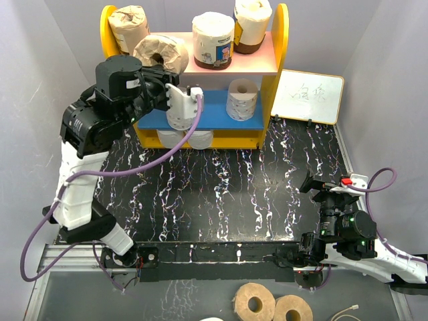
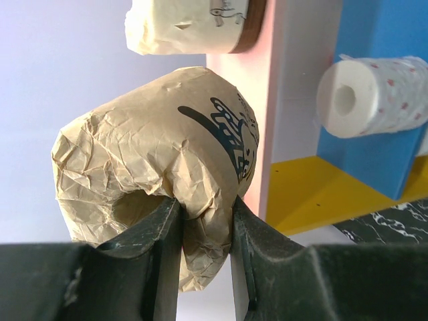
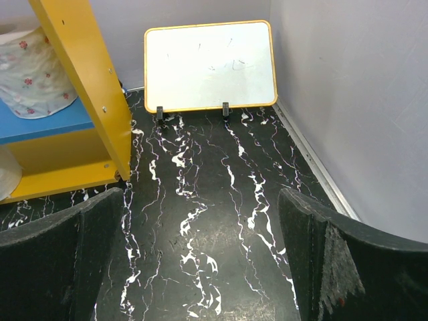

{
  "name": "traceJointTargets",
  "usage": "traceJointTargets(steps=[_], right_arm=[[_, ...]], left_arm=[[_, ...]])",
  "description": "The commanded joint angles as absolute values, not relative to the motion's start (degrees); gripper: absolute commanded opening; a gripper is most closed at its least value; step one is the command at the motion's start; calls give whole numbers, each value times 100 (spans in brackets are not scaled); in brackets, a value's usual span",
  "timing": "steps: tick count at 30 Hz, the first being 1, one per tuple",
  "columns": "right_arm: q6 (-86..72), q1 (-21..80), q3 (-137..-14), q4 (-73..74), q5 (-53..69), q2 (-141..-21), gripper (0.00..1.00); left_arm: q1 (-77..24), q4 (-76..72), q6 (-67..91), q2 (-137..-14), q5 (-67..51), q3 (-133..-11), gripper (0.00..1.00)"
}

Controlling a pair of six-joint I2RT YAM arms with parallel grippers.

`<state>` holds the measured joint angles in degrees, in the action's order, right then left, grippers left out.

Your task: Place and organize the paper towels onto the shelf

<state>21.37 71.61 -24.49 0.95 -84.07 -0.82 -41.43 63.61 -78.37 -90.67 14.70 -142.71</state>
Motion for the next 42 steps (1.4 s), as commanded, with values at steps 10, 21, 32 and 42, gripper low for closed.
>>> traceJointTargets(steps=[10,21,32,42], right_arm=[[2112,7240,-2476,-26,-8359,35,98],[2065,7251,-2494,9,-8350,35,98],[2065,7251,-2496,9,-8350,35,99],[2065,7250,-2503,9,-8362,35,98]], left_arm=[[-2958,5132,-7782,-9956,685,-14651,12],[-2865,4921,-7783,-9892,457,-14432,30],[-2861,4155,-7805,-9738,473,-14087,52],[-2856,2367,-7506,-9773,1024,-13857,82]])
